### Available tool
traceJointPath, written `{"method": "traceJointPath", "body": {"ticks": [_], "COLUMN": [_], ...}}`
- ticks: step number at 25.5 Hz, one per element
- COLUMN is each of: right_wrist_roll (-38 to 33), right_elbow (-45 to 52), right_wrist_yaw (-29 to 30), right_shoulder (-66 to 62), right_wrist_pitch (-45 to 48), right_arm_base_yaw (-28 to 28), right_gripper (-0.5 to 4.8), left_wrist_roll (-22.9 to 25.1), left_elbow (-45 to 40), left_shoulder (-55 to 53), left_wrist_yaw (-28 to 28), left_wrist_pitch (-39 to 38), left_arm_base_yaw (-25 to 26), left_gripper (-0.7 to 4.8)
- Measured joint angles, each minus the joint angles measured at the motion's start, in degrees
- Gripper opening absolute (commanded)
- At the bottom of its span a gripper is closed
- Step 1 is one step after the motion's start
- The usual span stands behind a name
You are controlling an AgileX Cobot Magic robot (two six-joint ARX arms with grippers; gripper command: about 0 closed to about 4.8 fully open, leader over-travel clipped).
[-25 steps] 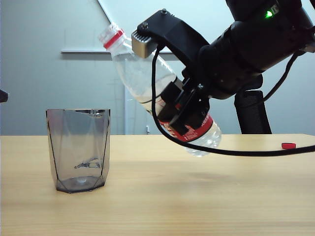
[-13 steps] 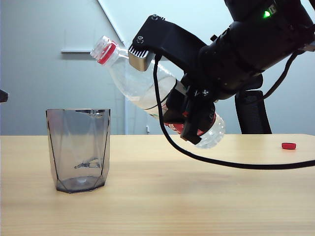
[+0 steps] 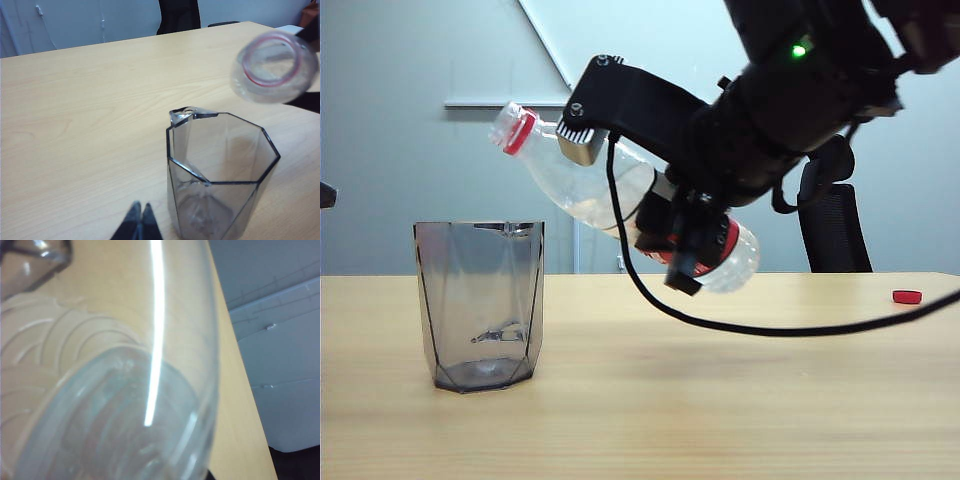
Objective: Pick up the mineral water bottle on the table and pour water into the mug until it's half full.
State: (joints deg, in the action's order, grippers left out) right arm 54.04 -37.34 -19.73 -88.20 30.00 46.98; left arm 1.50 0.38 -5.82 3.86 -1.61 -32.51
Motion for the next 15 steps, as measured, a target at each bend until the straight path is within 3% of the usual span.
{"method": "traceJointPath", "body": {"ticks": [5,15], "right_wrist_roll": [2.32,13.38], "right_elbow": [-0.33,-0.68], "right_wrist_yaw": [-0.74,-1.95], "right_shoulder": [-0.04,-0.07], "right_wrist_pitch": [0.0,1.01], "right_arm_base_yaw": [0.0,0.0], "right_gripper": [2.1,2.1], "left_wrist_roll": [0.0,0.0], "left_elbow": [0.0,0.0], "left_shoulder": [0.0,0.0], "left_wrist_yaw": [0.0,0.0], "left_wrist_pitch": [0.0,0.0], "left_arm_base_yaw": [0.0,0.0], "left_gripper": [-0.02,-0.02]}}
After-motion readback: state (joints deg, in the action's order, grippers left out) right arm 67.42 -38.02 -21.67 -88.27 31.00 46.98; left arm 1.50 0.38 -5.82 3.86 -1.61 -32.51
